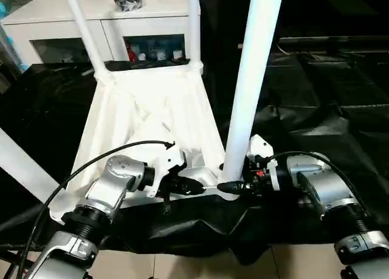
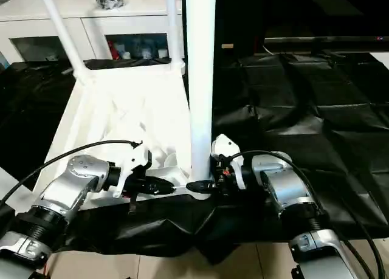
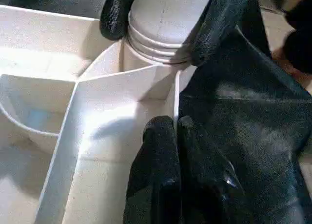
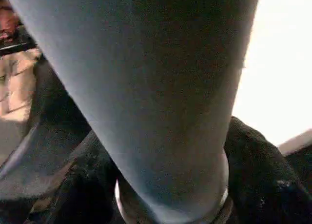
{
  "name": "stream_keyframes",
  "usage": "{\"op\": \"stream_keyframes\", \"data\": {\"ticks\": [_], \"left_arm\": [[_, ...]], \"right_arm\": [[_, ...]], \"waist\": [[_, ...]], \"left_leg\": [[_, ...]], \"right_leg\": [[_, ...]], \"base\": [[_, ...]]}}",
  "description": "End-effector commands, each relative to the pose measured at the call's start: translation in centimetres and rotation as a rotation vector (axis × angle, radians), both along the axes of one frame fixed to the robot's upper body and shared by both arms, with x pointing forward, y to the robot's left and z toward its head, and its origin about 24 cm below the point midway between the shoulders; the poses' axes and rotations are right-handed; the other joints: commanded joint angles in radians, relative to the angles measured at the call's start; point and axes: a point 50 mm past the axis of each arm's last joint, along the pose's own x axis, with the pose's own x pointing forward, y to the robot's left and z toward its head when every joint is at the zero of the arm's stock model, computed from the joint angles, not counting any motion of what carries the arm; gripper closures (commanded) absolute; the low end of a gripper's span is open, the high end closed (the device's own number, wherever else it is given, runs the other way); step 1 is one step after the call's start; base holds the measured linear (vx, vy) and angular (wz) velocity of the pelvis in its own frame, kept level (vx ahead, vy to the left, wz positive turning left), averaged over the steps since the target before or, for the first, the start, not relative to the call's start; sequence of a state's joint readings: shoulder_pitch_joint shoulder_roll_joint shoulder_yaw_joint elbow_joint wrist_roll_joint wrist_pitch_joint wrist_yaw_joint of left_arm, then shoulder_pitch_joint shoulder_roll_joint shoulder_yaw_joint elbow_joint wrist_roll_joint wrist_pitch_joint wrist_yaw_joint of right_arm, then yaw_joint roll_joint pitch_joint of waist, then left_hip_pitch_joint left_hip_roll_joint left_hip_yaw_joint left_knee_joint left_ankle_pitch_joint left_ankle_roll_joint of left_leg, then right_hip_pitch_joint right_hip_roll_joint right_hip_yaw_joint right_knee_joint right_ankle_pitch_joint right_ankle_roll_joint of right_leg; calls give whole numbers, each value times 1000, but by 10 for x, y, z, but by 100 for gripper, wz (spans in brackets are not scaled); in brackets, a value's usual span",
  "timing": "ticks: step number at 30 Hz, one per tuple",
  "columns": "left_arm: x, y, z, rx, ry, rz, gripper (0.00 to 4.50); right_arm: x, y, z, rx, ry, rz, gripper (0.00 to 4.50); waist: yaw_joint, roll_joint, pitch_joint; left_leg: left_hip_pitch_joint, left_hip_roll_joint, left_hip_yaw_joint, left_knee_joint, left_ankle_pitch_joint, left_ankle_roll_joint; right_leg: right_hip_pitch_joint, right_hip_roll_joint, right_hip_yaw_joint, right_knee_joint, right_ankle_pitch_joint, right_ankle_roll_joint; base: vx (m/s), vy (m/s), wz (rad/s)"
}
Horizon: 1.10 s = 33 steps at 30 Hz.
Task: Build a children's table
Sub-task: Rotate leg to tighten
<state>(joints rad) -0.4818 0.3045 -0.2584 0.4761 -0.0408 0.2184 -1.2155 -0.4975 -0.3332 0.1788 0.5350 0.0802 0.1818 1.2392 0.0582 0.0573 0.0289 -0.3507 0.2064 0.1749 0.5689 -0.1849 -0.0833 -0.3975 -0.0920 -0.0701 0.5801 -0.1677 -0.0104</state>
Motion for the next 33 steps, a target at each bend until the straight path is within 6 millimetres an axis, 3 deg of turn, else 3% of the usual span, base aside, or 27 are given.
{"op": "stream_keyframes", "data": {"ticks": [1, 3, 5, 7, 10, 11, 12, 14, 16, 19, 22, 29, 30, 33], "left_arm": [[8, -21, 8, -27, -53, 34, 450], [11, -26, 7, -30, -61, 90, 450], [14, -32, 6, -25, -69, 149, 450], [16, -38, 5, -25, -72, 190, 450], [21, -50, 7, -38, -83, 271, 450], [23, -54, 8, -42, -90, 300, 450], [23, -56, 9, -44, -94, 316, 450], [23, -62, 10, -52, -96, 324, 450], [21, -66, 10, -57, -96, 302, 450], [17, -65, 9, -52, -103, 251, 450], [16, -57, 8, -35, -115, 212, 450], [10, -36, 6, 10, -97, 80, 450], [10, -29, 5, 31, -92, 47, 450], [10, -25, 4, 42, -89, 36, 450]], "right_arm": [[-12, 36, -13, 51, 36, 90, 185], [0, 40, -19, 40, 17, -102, 185], [9, 45, -25, 35, 20, -281, 186], [13, 50, -28, 37, 22, -374, 186], [21, 60, -31, 24, 5, -521, 186], [23, 63, -31, 21, -6, -557, 186], [24, 65, -31, 21, -13, -576, 186], [23, 73, -30, 45, -12, -560, 186], [23, 77, -30, 61, -1, -549, 116], [23, 77, -27, 87, 9, -523, 104], [19, 76, -23, 93, -19, -401, 76], [1, 64, -13, 116, -30, -43, 76], [-6, 58, -12, 99, -9, 69, 76], [-8, 55, -11, 92, 3, 106, 76]], "waist": [[-6, -13, -43], [-11, -12, -42], [-25, -8, -39], [-45, -11, -41], [-59, -11, -43], [-59, -5, -42], [-65, -8, -44], [-64, -8, -46], [-61, -9, -51], [-58, -9, -52], [-55, -8, -52], [-42, -7, -52], [-39, -6, -50], [-24, -5, -47]], "left_leg": [[-2, 14, 2, -66, -279, 51], [1, 14, 1, -68, -289, 41], [-1, 11, -5, -71, -310, 17], [-2, 6, -11, -72, -340, 9], [-4, 6, -8, -69, -342, 25], [-3, 6, -9, -70, -340, 24], [-3, 6, -8, -69, -342, 24], [-4, 6, -6, -67, -332, 35], [-9, 7, -4, -65, -290, 54], [-12, 7, -1, -63, -248, 73], [-13, 8, -2, -63, -243, 79], [-10, 15, 3, -60, -231, 99], [-8, 15, 2, -62, -237, 99], [-2, 19, 5, -64, -266, 86]], "right_leg": [[47, -41, 28, -77, -385, -178], [41, -40, 30, -82, -415, -163], [40, -43, 28, -84, -463, -148], [41, -41, 20, -92, -521, -112], [37, -39, 23, -93, -479, -127], [36, -39, 23, -92, -471, -132], [35, -37, 22, -92, -454, -140], [36, -37, 24, -90, -418, -153], [43, -37, 26, -81, -330, -180], [48, -38, 26, -75, -274, -203], [51, -39, 25, -74, -271, -206], [53, -35, 25, -65, -204, -237], [53, -34, 24, -67, -218, -238], [45, -39, 28, -72, -281, -227]], "base": [[0, 0, 0], [0, 0, 0], [0, 0, 0], [0, 0, 0], [0, 0, 0], [0, 0, 0], [0, 0, 0], [0, 0, 0], [0, 0, 0], [0, 0, 0], [0, 0, 0], [0, 0, 0], [0, 0, 0], [0, 0, 0]]}}
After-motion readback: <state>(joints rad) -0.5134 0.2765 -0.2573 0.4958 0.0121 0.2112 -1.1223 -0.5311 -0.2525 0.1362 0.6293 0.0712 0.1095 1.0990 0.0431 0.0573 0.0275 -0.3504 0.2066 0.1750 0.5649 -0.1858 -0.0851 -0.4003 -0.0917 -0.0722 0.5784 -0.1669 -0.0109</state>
